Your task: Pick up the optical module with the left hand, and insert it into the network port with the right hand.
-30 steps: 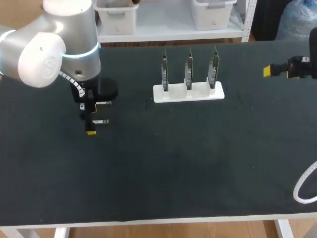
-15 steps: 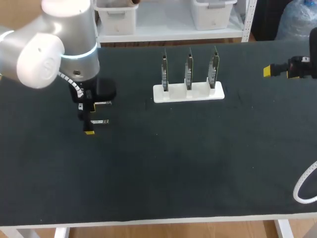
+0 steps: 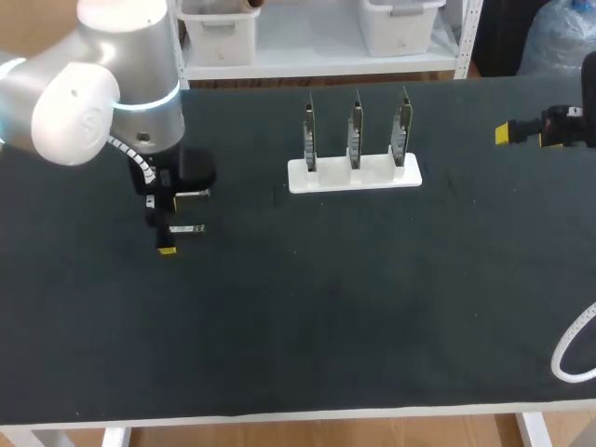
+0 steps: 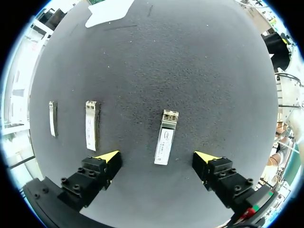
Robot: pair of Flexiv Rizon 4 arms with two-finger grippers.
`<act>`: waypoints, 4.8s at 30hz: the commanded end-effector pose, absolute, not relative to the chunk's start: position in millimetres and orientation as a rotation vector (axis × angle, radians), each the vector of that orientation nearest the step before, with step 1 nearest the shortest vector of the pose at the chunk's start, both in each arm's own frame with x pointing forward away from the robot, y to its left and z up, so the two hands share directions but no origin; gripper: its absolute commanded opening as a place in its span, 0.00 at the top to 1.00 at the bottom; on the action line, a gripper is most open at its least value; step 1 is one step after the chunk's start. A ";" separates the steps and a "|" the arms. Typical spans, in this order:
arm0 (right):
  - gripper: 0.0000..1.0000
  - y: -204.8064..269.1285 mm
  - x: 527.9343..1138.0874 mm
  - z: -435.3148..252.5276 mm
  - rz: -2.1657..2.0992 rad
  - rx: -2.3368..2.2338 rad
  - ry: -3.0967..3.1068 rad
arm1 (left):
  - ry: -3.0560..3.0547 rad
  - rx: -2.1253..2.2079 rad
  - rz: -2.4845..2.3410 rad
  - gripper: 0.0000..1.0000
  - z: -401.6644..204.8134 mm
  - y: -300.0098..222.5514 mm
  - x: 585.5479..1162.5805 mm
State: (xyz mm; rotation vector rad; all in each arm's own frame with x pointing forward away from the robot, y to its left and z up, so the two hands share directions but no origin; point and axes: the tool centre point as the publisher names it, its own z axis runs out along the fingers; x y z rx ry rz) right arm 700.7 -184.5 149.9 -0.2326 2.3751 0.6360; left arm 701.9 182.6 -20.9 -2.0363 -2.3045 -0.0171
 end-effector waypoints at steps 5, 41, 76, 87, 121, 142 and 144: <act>0.00 -184.2 699.5 150.7 0.631 -0.230 2.376 | -2.295 -2.040 0.001 0.00 -26.3 185.8 702.7; 0.00 -184.2 699.5 150.7 0.631 -0.230 2.376 | -2.295 -2.040 0.001 1.00 -26.3 185.8 702.7; 0.00 -184.2 699.5 150.7 0.631 -0.230 2.376 | -2.434 -2.410 0.286 1.00 41.0 169.7 709.5; 0.00 -184.2 699.5 150.7 0.631 -0.230 2.376 | -2.434 -2.410 0.286 1.00 41.0 169.7 709.5; 0.00 -184.2 699.5 150.7 0.631 -0.230 2.376 | -2.463 -2.622 0.539 1.00 76.9 130.3 723.0; 0.00 -184.2 699.5 150.7 0.631 -0.230 2.376 | -2.619 -2.861 1.051 1.00 105.1 51.7 711.4; 0.00 -184.2 699.5 150.7 0.631 -0.230 2.376 | -2.619 -2.861 1.051 1.00 105.1 51.7 711.4</act>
